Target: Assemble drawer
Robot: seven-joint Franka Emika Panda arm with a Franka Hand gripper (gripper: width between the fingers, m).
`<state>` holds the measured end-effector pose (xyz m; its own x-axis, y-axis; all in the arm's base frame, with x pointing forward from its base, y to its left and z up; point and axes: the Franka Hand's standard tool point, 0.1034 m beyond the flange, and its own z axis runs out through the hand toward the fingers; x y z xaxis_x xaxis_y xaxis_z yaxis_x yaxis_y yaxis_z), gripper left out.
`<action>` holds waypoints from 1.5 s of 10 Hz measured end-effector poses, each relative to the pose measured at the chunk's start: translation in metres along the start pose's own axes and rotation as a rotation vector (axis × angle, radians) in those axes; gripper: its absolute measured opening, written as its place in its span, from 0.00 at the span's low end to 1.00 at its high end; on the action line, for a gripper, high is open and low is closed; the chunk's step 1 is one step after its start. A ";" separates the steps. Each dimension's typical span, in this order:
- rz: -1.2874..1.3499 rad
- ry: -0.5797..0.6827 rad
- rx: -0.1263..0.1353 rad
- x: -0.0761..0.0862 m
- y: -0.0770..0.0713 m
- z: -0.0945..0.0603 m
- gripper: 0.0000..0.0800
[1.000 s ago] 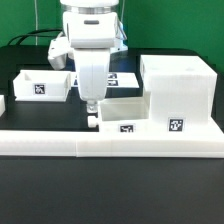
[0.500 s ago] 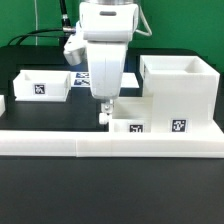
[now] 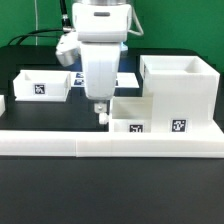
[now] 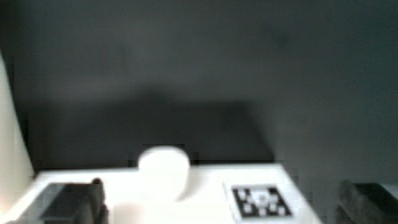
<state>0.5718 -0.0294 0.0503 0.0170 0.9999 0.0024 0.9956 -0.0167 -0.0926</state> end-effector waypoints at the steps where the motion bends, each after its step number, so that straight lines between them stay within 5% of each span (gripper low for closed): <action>1: -0.021 -0.003 0.026 -0.006 0.001 0.000 0.81; 4: -0.015 -0.002 0.024 -0.006 0.002 0.002 0.81; 6: -0.088 0.008 0.071 -0.003 0.010 0.012 0.81; 10: 0.006 0.019 0.072 0.038 0.016 0.015 0.81; 15: 0.039 0.015 0.076 0.039 0.015 0.017 0.81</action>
Offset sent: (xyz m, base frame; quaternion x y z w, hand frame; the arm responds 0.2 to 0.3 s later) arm 0.0000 0.0000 0.0000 0.0000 0.0000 0.0000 1.0000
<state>0.5862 0.0098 0.0324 0.0572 0.9983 0.0123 0.9843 -0.0543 -0.1680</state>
